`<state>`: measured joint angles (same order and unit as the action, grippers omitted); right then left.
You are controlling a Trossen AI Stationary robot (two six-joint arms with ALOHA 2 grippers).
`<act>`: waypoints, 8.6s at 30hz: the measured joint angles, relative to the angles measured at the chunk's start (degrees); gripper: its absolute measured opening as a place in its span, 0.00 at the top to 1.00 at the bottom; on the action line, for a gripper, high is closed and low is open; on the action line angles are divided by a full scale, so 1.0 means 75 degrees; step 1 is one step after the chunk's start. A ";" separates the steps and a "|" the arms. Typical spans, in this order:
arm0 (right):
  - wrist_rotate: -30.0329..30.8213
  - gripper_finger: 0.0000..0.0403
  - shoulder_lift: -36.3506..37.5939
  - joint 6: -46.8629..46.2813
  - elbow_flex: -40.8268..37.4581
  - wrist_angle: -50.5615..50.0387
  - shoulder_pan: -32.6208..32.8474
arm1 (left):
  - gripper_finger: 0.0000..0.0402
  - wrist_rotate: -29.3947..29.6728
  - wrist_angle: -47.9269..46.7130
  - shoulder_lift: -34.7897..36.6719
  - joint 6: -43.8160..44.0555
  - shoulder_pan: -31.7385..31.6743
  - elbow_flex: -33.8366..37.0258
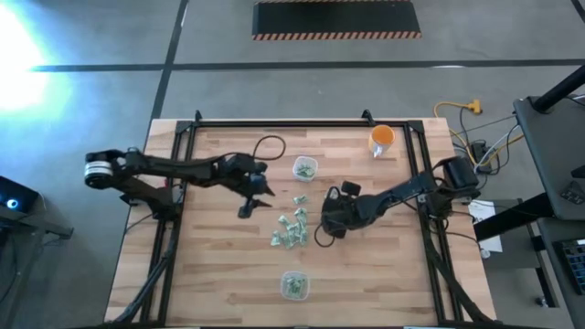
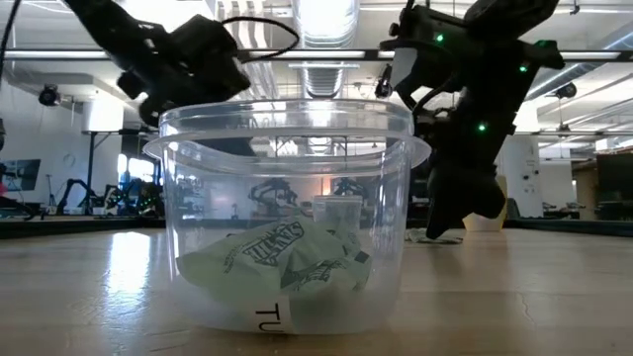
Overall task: Pick and place items into bin
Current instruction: Put the stevia packet into the bottom transparent bin
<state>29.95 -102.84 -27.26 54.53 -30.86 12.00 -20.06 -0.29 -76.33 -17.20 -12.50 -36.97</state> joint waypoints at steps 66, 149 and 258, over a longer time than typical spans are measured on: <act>0.0281 0.97 0.1560 0.0110 -0.0704 0.0544 0.0900 | 0.59 0.0048 0.0437 0.1124 0.0047 0.0083 0.0629; -0.2182 0.98 0.1559 0.1335 -0.2114 0.2604 -0.0727 | 0.59 0.0041 0.0585 0.1121 0.0044 0.0083 0.0676; -0.2421 0.98 0.0658 0.4627 0.0761 0.4441 0.2210 | 0.59 0.0042 0.1177 0.0322 0.0015 0.0083 0.0580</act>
<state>11.80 -97.90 7.45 60.24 2.44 28.57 -19.75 8.54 -73.91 -17.08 -11.88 -32.62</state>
